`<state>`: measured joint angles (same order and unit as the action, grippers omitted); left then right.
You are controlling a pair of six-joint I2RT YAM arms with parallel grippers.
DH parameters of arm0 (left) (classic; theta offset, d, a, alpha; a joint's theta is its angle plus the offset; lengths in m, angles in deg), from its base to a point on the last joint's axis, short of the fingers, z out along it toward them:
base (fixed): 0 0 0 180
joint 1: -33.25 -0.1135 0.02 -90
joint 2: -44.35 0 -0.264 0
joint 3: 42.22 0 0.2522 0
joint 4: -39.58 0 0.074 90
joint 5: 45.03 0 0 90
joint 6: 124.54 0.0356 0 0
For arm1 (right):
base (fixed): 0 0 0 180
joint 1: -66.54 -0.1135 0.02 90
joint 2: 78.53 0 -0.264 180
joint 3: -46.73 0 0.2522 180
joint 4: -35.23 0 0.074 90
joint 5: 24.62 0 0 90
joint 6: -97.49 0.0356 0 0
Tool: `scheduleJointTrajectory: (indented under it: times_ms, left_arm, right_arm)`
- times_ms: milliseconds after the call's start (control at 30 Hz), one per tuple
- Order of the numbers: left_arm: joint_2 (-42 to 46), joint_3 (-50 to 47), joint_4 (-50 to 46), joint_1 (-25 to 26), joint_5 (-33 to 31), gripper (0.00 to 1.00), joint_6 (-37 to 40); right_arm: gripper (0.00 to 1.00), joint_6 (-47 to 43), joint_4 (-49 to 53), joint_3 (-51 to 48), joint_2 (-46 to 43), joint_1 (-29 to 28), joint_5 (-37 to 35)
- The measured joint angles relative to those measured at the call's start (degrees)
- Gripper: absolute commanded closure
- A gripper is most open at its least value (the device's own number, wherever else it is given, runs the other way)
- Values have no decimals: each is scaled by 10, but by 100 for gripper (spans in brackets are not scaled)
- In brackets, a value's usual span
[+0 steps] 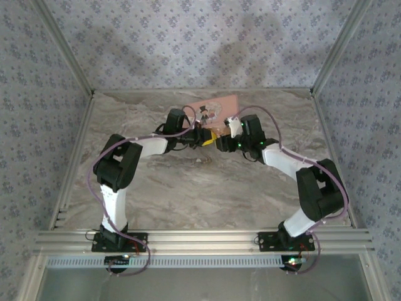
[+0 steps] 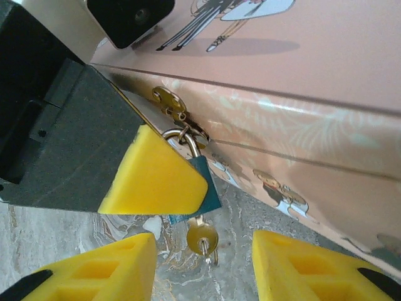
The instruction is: Unlock a padlock with a key
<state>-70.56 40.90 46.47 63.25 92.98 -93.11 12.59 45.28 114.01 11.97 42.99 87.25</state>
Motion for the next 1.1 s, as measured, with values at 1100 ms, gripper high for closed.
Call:
scheduleJointTrajectory:
  times_ms: [1100]
  left_arm:
    - [2,30,-59,-14,35,100,6]
  right_arm:
    - [66,-108,52,26,9,-32,-17]
